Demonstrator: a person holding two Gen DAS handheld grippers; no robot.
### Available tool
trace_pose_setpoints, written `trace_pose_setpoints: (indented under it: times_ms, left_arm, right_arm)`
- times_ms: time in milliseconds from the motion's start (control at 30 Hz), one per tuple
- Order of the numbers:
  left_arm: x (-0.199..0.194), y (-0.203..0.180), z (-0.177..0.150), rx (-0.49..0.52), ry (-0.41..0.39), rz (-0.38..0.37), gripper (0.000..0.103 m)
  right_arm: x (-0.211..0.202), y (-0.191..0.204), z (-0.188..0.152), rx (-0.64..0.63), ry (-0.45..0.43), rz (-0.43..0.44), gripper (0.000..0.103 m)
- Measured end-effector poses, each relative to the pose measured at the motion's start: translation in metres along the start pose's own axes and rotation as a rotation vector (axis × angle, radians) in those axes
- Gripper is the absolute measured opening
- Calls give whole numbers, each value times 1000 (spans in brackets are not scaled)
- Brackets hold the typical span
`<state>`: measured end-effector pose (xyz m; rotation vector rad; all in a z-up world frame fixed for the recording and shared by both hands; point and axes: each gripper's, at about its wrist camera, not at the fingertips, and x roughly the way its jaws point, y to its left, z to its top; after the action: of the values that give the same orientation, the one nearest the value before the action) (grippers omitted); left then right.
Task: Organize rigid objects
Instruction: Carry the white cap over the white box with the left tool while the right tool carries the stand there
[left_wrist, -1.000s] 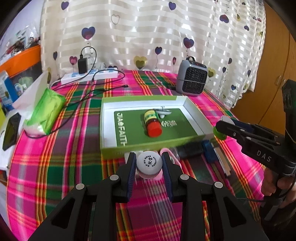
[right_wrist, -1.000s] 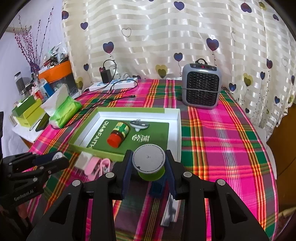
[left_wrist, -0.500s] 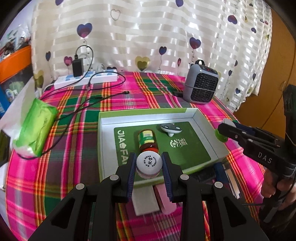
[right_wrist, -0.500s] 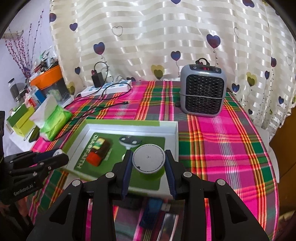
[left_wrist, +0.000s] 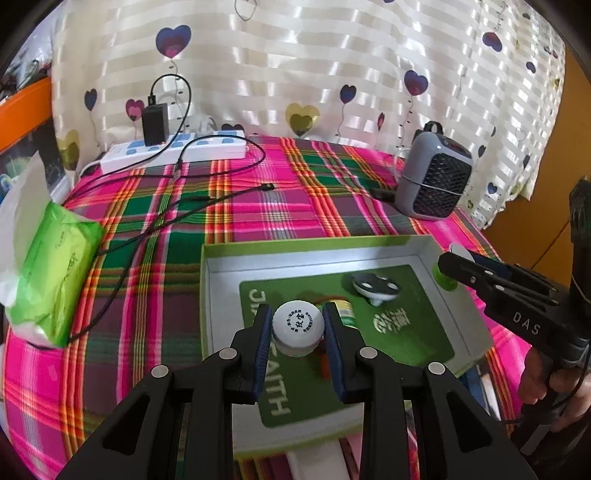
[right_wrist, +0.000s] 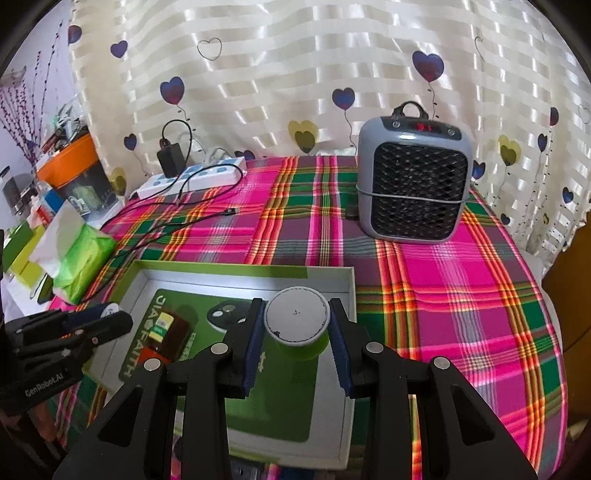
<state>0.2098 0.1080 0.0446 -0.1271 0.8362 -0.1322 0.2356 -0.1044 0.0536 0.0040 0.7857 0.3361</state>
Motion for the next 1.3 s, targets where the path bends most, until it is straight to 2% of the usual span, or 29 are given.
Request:
trace_pose_setpoints:
  times_ms: [333, 600, 1300]
  left_arm:
    - [20, 5, 11, 1, 6, 6, 27]
    - [37, 8, 8, -5, 47, 11, 27]
    - [42, 7, 7, 23, 55, 52, 27]
  right_arm:
    - [22, 1, 4, -6, 26, -17, 35]
    - [32, -1, 4, 1, 43, -25, 35]
    - [40, -3, 3, 20, 68, -14, 35]
